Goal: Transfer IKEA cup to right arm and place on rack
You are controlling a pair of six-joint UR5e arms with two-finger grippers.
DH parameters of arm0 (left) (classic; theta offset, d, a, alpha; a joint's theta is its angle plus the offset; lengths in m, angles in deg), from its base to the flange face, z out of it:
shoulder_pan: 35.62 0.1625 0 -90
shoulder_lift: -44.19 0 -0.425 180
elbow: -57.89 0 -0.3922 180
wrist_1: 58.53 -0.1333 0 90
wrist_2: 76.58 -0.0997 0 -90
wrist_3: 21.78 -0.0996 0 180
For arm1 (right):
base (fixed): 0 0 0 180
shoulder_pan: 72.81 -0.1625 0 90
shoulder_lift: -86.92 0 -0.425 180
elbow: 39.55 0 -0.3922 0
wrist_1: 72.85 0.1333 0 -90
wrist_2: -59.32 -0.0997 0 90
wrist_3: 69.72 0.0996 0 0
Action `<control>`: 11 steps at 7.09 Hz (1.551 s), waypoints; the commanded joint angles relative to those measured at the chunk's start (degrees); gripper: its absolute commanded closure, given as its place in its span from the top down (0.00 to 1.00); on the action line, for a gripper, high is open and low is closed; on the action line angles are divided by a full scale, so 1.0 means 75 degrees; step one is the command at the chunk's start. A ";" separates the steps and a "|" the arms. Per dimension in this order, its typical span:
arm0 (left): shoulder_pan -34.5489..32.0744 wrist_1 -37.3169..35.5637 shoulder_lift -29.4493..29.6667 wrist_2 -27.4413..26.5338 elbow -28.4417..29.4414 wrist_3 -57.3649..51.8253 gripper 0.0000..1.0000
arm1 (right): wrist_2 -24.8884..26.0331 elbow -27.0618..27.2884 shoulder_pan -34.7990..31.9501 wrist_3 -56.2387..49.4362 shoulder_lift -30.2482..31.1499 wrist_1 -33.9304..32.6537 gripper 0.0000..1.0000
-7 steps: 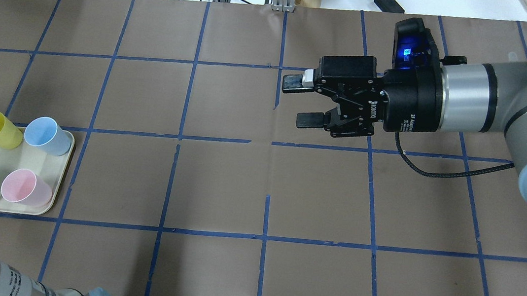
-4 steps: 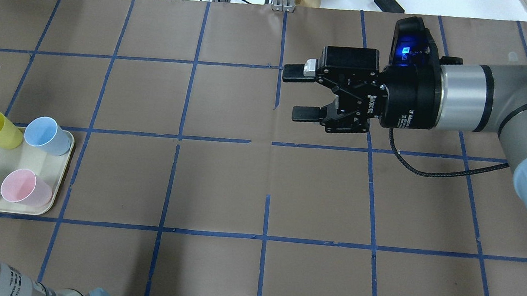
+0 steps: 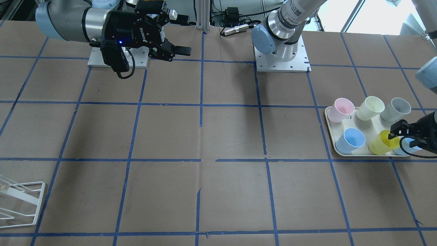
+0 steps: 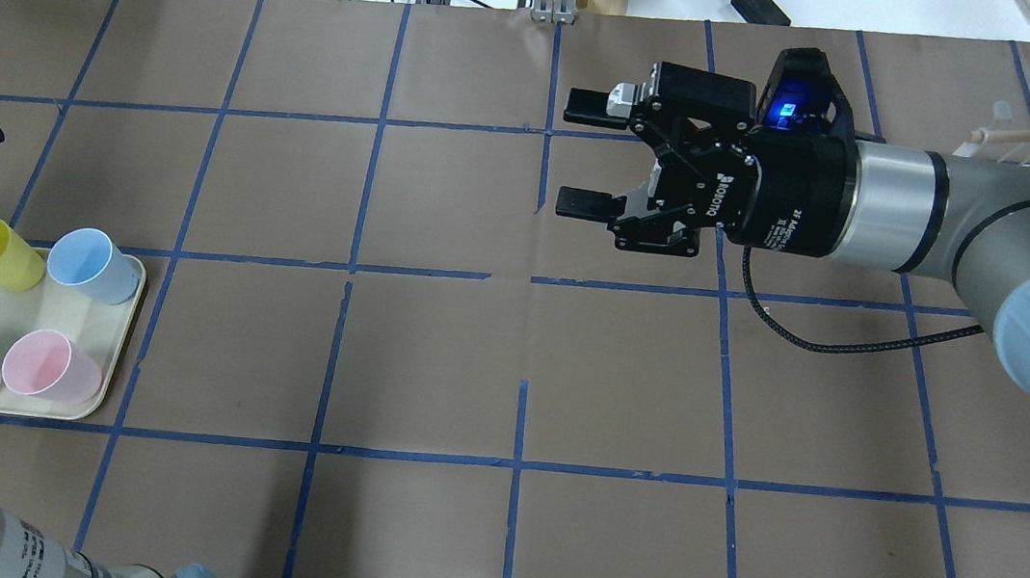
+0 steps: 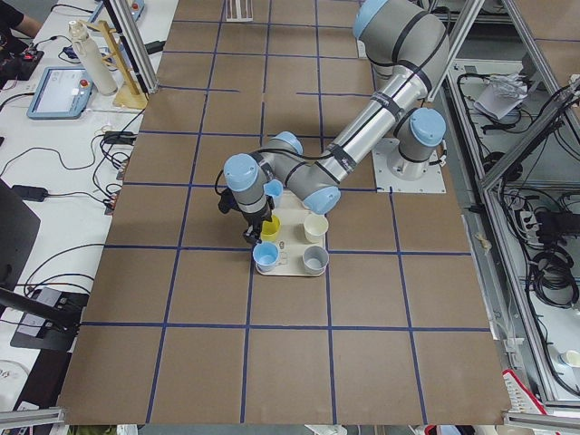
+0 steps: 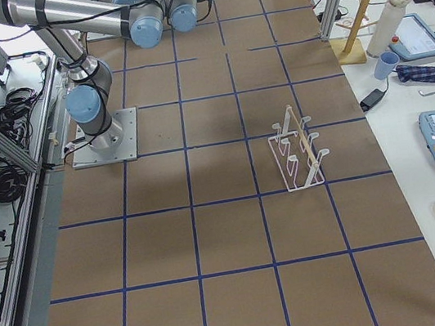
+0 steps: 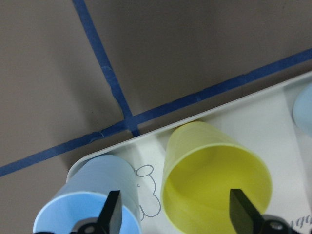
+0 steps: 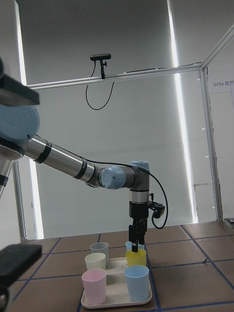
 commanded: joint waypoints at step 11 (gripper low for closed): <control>-0.0118 -0.0314 0.0177 0.0088 -0.0114 -0.0217 0.14 | -0.0021 -0.0011 -0.0011 -0.0041 -0.0024 0.0058 1.00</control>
